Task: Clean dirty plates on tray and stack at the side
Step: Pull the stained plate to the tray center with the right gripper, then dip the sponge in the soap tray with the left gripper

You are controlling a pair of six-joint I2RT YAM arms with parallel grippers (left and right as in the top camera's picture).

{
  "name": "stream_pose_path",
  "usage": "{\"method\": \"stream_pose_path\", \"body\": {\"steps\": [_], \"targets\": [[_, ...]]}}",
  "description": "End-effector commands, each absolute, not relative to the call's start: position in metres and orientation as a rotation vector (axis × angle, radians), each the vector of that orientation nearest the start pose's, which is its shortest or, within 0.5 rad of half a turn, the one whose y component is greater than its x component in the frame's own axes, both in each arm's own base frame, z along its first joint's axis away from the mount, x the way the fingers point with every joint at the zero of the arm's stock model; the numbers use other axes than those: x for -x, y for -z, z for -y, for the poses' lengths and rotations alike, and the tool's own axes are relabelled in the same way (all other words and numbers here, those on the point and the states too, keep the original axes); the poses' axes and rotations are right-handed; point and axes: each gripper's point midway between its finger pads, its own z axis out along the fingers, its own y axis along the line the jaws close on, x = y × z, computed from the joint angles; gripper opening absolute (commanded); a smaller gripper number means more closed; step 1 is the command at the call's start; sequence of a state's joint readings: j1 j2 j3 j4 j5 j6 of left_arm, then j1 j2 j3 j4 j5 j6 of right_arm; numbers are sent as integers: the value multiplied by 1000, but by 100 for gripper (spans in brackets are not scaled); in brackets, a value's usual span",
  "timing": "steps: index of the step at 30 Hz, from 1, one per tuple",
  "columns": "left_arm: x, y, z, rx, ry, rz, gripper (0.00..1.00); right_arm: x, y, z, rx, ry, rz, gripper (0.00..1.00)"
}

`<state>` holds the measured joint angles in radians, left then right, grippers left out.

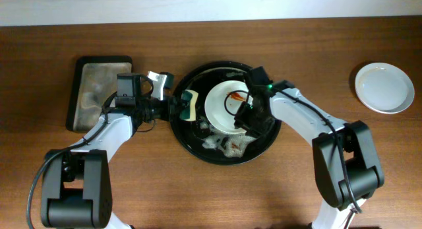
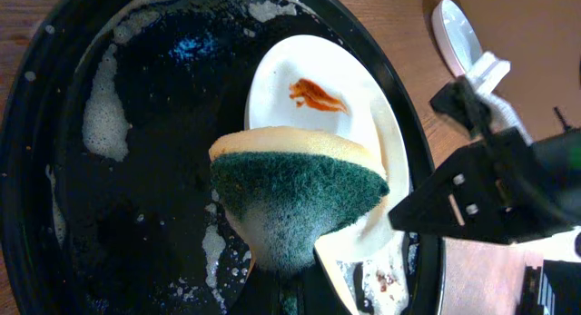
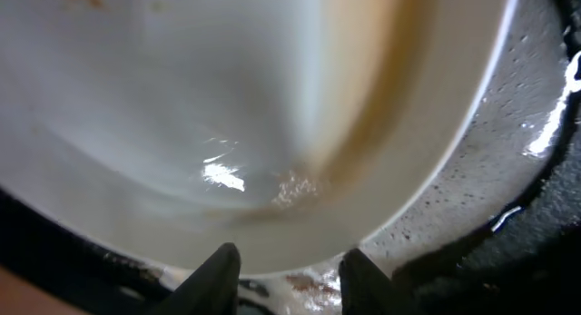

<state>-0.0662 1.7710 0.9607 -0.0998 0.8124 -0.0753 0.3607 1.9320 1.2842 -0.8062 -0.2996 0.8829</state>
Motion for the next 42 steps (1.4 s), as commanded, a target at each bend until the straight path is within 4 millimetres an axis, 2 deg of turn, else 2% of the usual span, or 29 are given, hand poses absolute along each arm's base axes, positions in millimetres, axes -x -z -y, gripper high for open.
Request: {"method": "stream_pose_path", "body": {"steps": [1,3,6,10,13,16,18,19,22,23,26,28,29,32,35,37,39,42], "targets": [[-389,-85,156,-343,1108,-2336,0,-333,-19,-170,-914,-431,-3034,38],[-390,-86,156,-346,1111,-2330,0,-332,-14,-165,-930,-389,-3024,34],[-390,-86,156,-348,1110,-2328,0,-327,-5,-159,-960,-340,-3022,17],[-390,-86,156,-348,1110,-2328,0,-318,6,-154,-954,-308,-3040,10],[-390,-86,156,-347,1110,-2328,0,-323,6,-147,-823,-260,-3042,5],[-390,-86,157,-347,1111,-2328,0,-343,-1,-130,-527,-198,-3030,5],[-390,-86,157,-348,1111,-2328,0,-357,-7,-116,-406,-150,-3004,4],[-390,-86,157,-348,1111,-2328,1,-364,-10,-109,-386,-128,-2984,5],[-390,-86,157,-347,1111,-2329,0,-398,-22,-94,-145,-119,-2889,7],[-389,-86,157,-346,1112,-2331,0,-409,-27,-93,-48,-131,-2848,16],[-389,-86,157,-346,1113,-2332,0,-417,-38,-99,59,-209,-2825,40],[-389,-86,157,-347,1116,-2330,0,-414,-46,-111,73,-310,-2841,44],[-389,-86,157,-347,1116,-2330,0,-410,-53,-122,41,-406,-2859,48],[-389,-86,157,-347,1116,-2330,0,-385,-61,-140,-126,-610,-2957,50],[-389,-86,157,-347,1116,-2330,0,-359,-52,-137,-339,-570,-3075,49],[-389,-86,157,-347,1116,-2330,0,-345,-40,-132,-476,-468,-3120,49],[-389,-86,157,-347,1116,-2330,0,-339,-28,-128,-552,-399,-3120,47],[-389,-86,157,-347,1116,-2330,0,-338,-17,-132,-560,-409,-3097,36]]}}
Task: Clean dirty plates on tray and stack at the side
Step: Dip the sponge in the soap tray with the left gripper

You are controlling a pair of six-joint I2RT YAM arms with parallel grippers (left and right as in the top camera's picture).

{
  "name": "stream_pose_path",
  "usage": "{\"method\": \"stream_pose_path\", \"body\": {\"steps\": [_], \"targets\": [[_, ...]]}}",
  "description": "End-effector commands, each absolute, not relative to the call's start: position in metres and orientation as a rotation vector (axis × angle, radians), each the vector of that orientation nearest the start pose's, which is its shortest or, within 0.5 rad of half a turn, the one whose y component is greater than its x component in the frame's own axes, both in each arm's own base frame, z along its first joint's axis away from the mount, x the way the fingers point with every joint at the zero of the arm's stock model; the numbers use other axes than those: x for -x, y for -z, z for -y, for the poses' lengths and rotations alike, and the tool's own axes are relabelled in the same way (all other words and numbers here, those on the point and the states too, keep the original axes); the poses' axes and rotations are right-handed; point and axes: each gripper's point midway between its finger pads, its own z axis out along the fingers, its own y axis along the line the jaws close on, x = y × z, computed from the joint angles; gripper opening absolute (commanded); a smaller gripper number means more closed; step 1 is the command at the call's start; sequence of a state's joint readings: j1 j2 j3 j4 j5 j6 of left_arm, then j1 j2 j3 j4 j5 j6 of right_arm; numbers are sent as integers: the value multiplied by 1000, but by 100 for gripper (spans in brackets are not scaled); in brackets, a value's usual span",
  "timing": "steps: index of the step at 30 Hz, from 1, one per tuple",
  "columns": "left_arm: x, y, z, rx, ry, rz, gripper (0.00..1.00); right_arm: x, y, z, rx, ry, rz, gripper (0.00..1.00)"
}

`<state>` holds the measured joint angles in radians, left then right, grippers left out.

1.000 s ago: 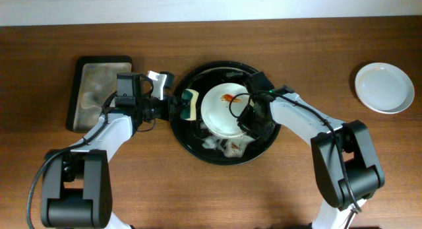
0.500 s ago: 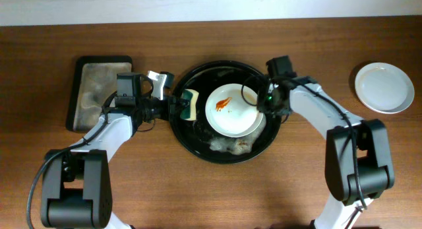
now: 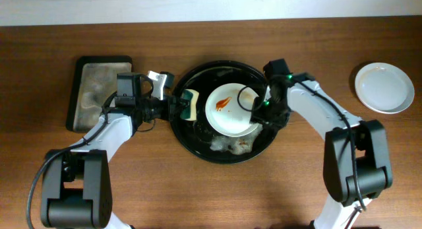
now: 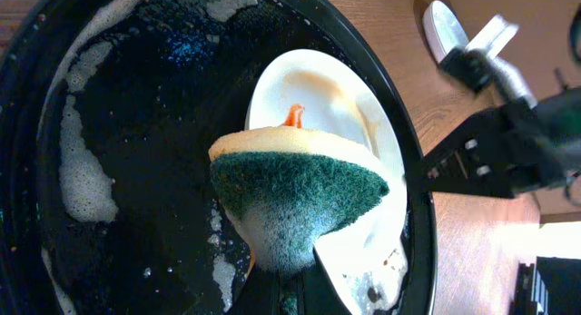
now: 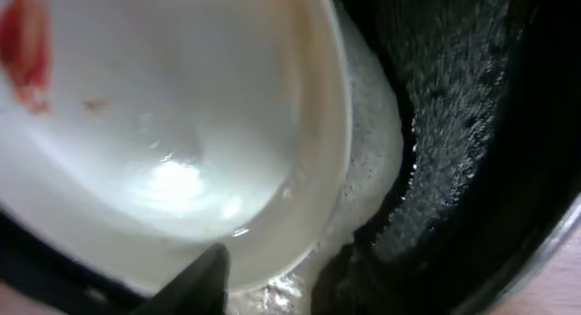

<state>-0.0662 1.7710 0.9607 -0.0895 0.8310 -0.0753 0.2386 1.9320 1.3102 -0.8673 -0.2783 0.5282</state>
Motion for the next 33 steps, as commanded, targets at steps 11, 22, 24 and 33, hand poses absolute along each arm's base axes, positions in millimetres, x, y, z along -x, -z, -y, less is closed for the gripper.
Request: {"method": "stream_pose_path", "body": {"steps": [11,22,24,33], "targets": [[-387,-88,159,-357,1143,-2320,0,-363,-18,-106,-72,-165,-2995,21],[-414,-137,135,-228,1054,-2280,1,-371,-128,-138,53,-463,-2770,73],[-426,-147,90,-78,839,-2345,1,-364,-153,-142,74,-522,-2723,77],[-436,-154,-72,144,48,-2422,1,-344,-191,-152,126,-647,-2649,79]]}}
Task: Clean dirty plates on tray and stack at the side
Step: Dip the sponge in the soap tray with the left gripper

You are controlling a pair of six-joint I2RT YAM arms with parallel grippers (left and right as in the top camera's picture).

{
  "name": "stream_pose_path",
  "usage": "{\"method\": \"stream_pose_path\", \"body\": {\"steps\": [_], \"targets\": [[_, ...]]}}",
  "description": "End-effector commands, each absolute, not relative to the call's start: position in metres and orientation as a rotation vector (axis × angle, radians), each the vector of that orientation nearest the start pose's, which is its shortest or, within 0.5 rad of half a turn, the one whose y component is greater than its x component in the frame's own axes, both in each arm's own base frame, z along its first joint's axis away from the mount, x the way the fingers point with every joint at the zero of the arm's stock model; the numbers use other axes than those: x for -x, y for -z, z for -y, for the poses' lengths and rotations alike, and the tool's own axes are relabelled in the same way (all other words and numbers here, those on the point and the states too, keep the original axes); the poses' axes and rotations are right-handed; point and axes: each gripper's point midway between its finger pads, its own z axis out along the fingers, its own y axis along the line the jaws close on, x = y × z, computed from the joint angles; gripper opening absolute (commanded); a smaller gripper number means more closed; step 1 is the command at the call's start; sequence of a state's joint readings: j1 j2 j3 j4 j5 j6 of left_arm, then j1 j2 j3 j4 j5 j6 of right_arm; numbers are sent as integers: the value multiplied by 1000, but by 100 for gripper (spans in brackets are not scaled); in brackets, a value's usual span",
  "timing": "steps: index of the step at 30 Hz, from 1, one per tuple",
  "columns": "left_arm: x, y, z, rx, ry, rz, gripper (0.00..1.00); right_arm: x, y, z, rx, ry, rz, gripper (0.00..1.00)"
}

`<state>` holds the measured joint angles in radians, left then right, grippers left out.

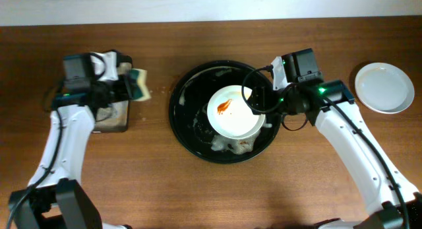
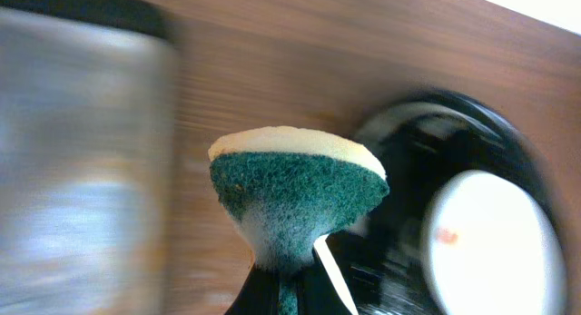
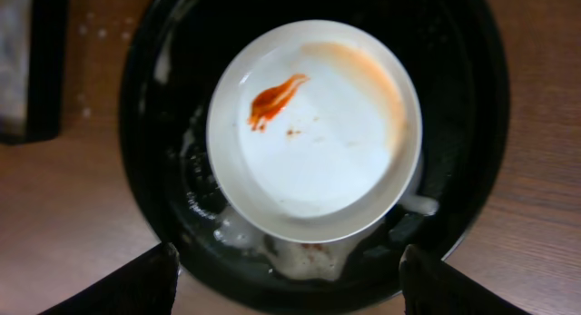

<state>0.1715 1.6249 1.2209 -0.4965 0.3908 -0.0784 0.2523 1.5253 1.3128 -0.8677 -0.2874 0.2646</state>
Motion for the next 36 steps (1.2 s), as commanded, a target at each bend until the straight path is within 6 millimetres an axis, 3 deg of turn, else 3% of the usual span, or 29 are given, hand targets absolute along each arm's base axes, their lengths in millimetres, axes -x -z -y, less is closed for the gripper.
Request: {"method": "stream_pose_path", "body": {"steps": [1,3,6,10,20,22,26,30,34,36], "targets": [[-439,-155,-85,129,-31,-2408,1,-343,-192,-154,131,-665,-2649,79],[-444,-152,-99,97,-118,-2400,0,-342,-193,-156,135,-682,-2650,79],[-448,-124,-114,61,-226,-2454,1,-340,-192,-156,135,-686,-2659,79],[-455,-68,-118,58,-208,-2546,0,-339,-191,-156,133,-686,-2663,79],[-444,12,-117,82,-155,-2703,0,-335,-189,-155,129,-683,-2682,79],[-446,9,-111,85,-108,-2696,0,-335,-189,-155,129,-683,-2683,78],[-456,-17,-96,68,25,-2669,0,-335,-189,-155,129,-683,-2683,78],[-458,-26,-110,90,-82,-2660,0,-335,-189,-155,129,-683,-2683,79],[-454,-18,-111,95,-86,-2692,0,-335,-189,-155,129,-683,-2683,78],[-455,-35,-112,96,-91,-2690,0,-335,-189,-155,129,-683,-2684,78]]}}
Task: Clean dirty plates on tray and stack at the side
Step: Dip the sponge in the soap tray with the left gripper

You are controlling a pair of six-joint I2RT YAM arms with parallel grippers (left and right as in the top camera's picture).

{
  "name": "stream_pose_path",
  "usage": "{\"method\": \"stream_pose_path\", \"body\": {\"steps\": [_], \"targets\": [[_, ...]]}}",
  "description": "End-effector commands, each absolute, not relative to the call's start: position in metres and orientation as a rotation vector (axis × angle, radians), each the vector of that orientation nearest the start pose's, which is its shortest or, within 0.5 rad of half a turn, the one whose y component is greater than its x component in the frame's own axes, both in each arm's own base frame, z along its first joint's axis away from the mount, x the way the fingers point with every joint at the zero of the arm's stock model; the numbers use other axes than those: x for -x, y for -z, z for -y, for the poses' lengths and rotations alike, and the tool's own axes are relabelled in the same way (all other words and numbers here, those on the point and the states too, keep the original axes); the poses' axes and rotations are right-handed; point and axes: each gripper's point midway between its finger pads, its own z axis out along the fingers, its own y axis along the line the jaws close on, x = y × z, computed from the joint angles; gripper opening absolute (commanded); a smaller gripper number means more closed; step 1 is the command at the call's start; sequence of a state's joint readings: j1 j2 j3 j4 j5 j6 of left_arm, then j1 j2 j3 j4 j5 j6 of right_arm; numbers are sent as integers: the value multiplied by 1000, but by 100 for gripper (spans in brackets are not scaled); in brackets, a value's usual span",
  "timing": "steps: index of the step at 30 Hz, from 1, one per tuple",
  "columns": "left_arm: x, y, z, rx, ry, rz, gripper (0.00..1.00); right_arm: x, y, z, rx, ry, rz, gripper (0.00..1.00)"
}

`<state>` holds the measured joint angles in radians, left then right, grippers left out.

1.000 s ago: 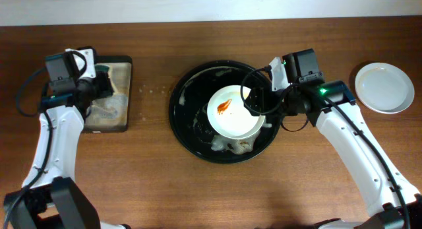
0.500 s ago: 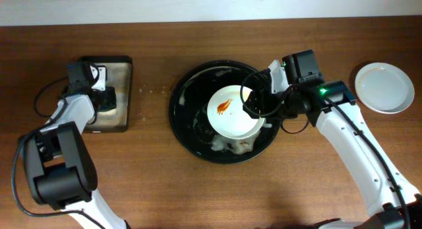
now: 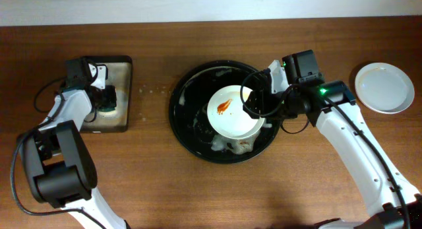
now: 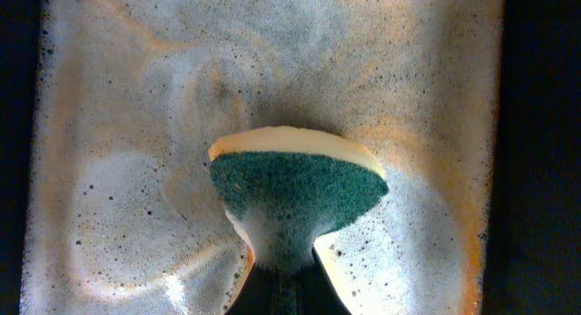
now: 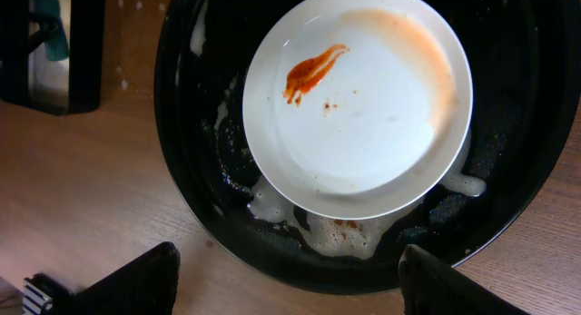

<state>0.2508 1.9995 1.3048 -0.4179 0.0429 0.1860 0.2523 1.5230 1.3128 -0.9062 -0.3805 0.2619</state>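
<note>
A white plate [image 3: 234, 113] with a red sauce smear lies in the round black tray [image 3: 186, 127], foam at its near edge. In the right wrist view the plate [image 5: 363, 115] and the black tray [image 5: 195, 179] show from above. My right gripper [image 3: 259, 101] hangs open above the plate's right side, its fingers [image 5: 136, 279] wide apart and holding nothing. My left gripper [image 3: 105, 102] is shut on a green and yellow sponge [image 4: 295, 183], which is pressed into the foamy water of the rectangular soap tray [image 4: 127, 106].
One clean white plate [image 3: 384, 88] sits on the table at the far right. The rectangular soap tray [image 3: 126, 70] stands at the left, apart from the black tray. Small foam drops dot the wood between them.
My left gripper, still shut on the sponge, has gone from the soap tray's right edge down into its foamy water. The right gripper stays open above the plate, almost unmoved.
At first my left gripper held the sponge inside the black tray beside the plate, with the right gripper low at the plate's rim. Then the plate lay flatter. Later the right gripper was open high above it, and the sponge was at the soap tray, now in it.
</note>
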Motion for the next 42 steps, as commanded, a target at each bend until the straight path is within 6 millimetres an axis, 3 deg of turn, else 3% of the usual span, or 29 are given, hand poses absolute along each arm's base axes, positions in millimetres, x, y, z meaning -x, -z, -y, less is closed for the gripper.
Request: {"method": "stream_pose_path", "body": {"steps": [1,3,6,13,15,20,27,29,42], "targets": [[-458,-48,-113,94,-96,-2676,0,-335,-189,-155,129,-683,-2685,78],[-463,-66,-114,78,-106,-2652,0,-335,-189,-155,128,-683,-2686,78],[-462,-62,-114,62,-108,-2662,0,-334,-188,-155,128,-683,-2689,78],[-443,21,-108,69,-57,-2832,0,-334,-188,-155,128,-682,-2689,78],[-441,26,-103,73,-17,-2842,0,-334,-188,-155,133,-681,-2688,78],[-452,-13,-101,71,5,-2776,0,-334,-188,-154,152,-676,-2685,78],[-462,-118,-103,53,-43,-2590,0,-334,-188,-154,152,-674,-2685,78],[-459,-135,-102,51,-52,-2562,0,-334,-188,-154,151,-671,-2685,78],[-456,-135,-111,82,-115,-2570,0,-334,-188,-154,151,-671,-2684,78]]}}
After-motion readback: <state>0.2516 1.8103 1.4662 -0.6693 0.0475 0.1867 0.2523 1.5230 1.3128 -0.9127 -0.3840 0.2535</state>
